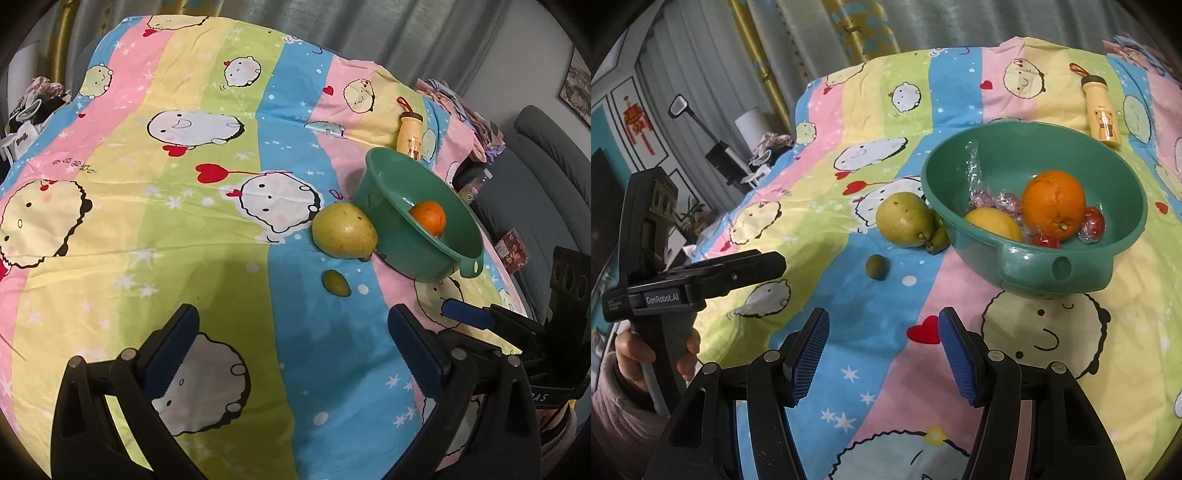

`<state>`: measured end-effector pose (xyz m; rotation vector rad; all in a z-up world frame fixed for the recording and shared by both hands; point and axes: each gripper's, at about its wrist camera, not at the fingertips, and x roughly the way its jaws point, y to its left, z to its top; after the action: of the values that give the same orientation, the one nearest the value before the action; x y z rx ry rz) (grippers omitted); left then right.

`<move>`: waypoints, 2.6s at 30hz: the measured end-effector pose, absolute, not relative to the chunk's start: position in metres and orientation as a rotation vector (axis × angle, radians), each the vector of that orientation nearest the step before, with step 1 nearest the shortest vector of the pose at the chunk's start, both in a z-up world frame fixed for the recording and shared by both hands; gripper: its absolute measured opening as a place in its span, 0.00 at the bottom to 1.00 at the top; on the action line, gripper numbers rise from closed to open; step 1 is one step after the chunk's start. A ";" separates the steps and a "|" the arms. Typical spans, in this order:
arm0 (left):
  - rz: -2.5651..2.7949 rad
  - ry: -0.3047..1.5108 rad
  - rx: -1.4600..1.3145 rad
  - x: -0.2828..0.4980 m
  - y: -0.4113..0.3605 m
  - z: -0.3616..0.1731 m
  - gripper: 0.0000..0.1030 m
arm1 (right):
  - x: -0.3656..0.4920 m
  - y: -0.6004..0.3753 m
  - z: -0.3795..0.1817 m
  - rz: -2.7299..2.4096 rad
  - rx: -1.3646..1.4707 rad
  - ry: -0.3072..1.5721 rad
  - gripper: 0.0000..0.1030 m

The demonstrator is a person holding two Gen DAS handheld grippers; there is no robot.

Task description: Organize fruits

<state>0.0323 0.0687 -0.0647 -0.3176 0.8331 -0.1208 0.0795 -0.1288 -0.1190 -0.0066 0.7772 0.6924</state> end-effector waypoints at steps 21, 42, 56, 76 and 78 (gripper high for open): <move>-0.153 0.823 -0.315 0.034 0.067 -0.066 0.99 | 0.087 -0.102 -0.126 0.670 -0.013 0.767 0.60; -0.203 0.795 -0.370 0.045 0.073 -0.064 0.99 | 0.107 -0.098 -0.131 0.614 0.111 0.725 0.60; -0.295 0.831 -0.348 0.115 0.053 -0.057 0.99 | 0.121 -0.098 -0.134 0.625 0.149 0.733 0.60; -0.475 0.865 -0.591 0.165 0.057 -0.086 0.88 | 0.137 -0.099 -0.145 0.619 0.203 0.758 0.60; -0.460 0.867 -0.589 0.163 0.060 -0.086 0.86 | 0.136 -0.100 -0.145 0.618 0.201 0.758 0.60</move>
<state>0.1627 0.0596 -0.0864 -0.5887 0.8668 -0.4600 0.1361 -0.0997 -0.1454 0.2011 0.7577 0.6180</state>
